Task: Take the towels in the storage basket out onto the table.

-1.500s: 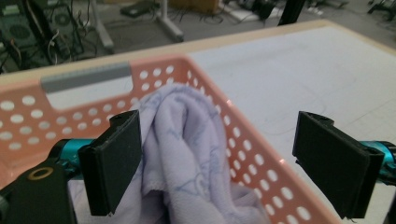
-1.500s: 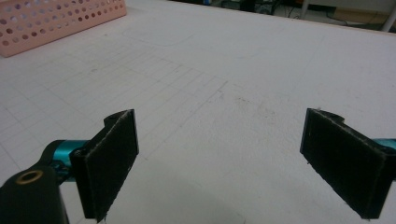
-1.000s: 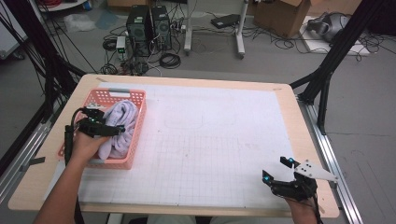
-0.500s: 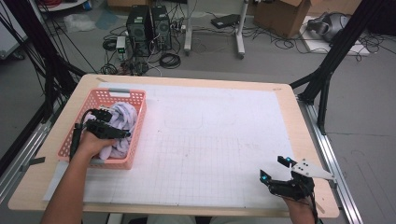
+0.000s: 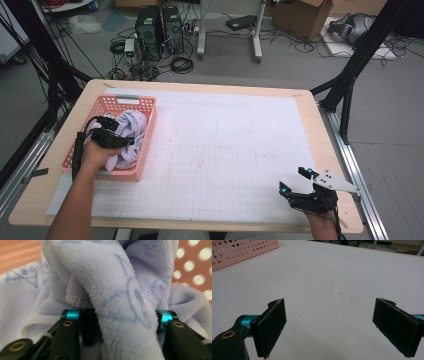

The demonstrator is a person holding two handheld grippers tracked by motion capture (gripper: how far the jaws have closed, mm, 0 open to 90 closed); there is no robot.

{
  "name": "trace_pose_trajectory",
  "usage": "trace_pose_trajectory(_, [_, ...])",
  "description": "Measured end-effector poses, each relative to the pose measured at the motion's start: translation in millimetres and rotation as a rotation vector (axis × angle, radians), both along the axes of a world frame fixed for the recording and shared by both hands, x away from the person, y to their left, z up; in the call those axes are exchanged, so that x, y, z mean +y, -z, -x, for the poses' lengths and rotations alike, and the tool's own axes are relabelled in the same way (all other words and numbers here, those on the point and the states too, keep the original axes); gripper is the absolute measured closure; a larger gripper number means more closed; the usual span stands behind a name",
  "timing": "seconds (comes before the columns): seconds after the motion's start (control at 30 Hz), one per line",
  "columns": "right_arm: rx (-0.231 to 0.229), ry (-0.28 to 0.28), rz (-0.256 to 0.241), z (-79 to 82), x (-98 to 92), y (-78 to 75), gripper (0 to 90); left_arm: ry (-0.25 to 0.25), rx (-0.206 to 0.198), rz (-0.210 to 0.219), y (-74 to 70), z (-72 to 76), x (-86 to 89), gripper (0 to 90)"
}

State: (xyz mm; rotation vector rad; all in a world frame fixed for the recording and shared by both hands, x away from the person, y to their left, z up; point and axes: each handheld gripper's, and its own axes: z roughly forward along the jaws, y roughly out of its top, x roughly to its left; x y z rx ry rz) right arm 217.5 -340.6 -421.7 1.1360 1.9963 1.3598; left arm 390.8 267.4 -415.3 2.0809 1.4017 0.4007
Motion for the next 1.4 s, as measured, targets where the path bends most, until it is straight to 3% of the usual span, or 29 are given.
trace_pose_trajectory(0.13, [-0.003, 0.005, -0.001, 0.2, -2.1, -0.1, 10.4, -0.020, -0.027, 0.031, -2.8, 1.4, 3.6, 58.6])
trace_pose_trajectory(0.2, [-0.005, 0.008, -0.004, 0.9, -3.2, -0.1, 10.4, -0.032, -0.092, 0.085, -8.1, 5.2, 7.7, 59.5])
trace_pose_trajectory(0.23, [-0.010, 0.009, 0.001, 0.8, -4.1, 0.1, 10.4, -0.032, -0.092, 0.085, -8.1, 5.2, 7.7, 59.7])
trace_pose_trajectory(0.27, [-0.006, 0.012, -0.002, 1.1, -4.5, 0.3, 10.4, -0.045, -0.138, 0.120, -11.4, 8.4, 11.3, 59.8])
trace_pose_trajectory(0.33, [-0.001, 0.015, -0.009, 1.6, -4.8, 0.4, 10.4, -0.046, -0.155, 0.141, -13.0, 10.1, 13.2, 59.8])
trace_pose_trajectory(0.47, [-0.007, 0.017, -0.008, 2.1, -4.9, 0.0, 10.5, -0.043, -0.249, 0.218, -19.7, 16.4, 19.0, 59.9])
trace_pose_trajectory(0.5, [-0.005, 0.020, -0.011, 2.1, -4.6, 0.2, 10.5, -0.051, -0.292, 0.247, -22.3, 19.2, 21.8, 59.9])
trace_pose_trajectory(0.6, [-0.001, 0.019, -0.010, 1.9, -4.3, 0.3, 10.5, -0.051, -0.333, 0.268, -25.1, 22.2, 24.5, 59.9])
trace_pose_trajectory(0.67, [-0.001, 0.018, -0.008, 1.8, -4.4, 0.4, 10.4, -0.042, -0.378, 0.287, -28.2, 25.2, 26.9, 59.8])
trace_pose_trajectory(0.7, [0.001, 0.018, -0.014, 1.6, -4.2, 0.7, 10.4, -0.040, -0.427, 0.307, -32.0, 28.6, 29.6, 59.8])
trace_pose_trajectory(0.73, [0.001, 0.019, -0.012, 1.5, -4.5, 0.6, 10.4, -0.040, -0.427, 0.307, -32.0, 28.6, 29.6, 59.7])
trace_pose_trajectory(0.9, [-0.005, 0.026, -0.015, 2.7, -5.1, -0.5, 10.4, -0.043, -0.514, 0.356, -40.1, 36.0, 35.1, 59.6])
trace_pose_trajectory(1.03, [-0.007, 0.023, -0.017, 3.0, -4.2, -0.5, 10.5, -0.023, -0.549, 0.378, -43.0, 39.4, 37.3, 59.6])
trace_pose_trajectory(1.2, [-0.005, 0.020, -0.026, 2.1, -4.6, 0.0, 10.4, -0.014, -0.586, 0.438, -48.1, 39.6, 39.9, 59.6])
trace_pose_trajectory(1.4, [-0.011, 0.013, -0.025, 2.1, -4.7, -0.4, 10.4, 0.028, -0.646, 0.460, -60.1, 43.5, 34.9, 59.6])
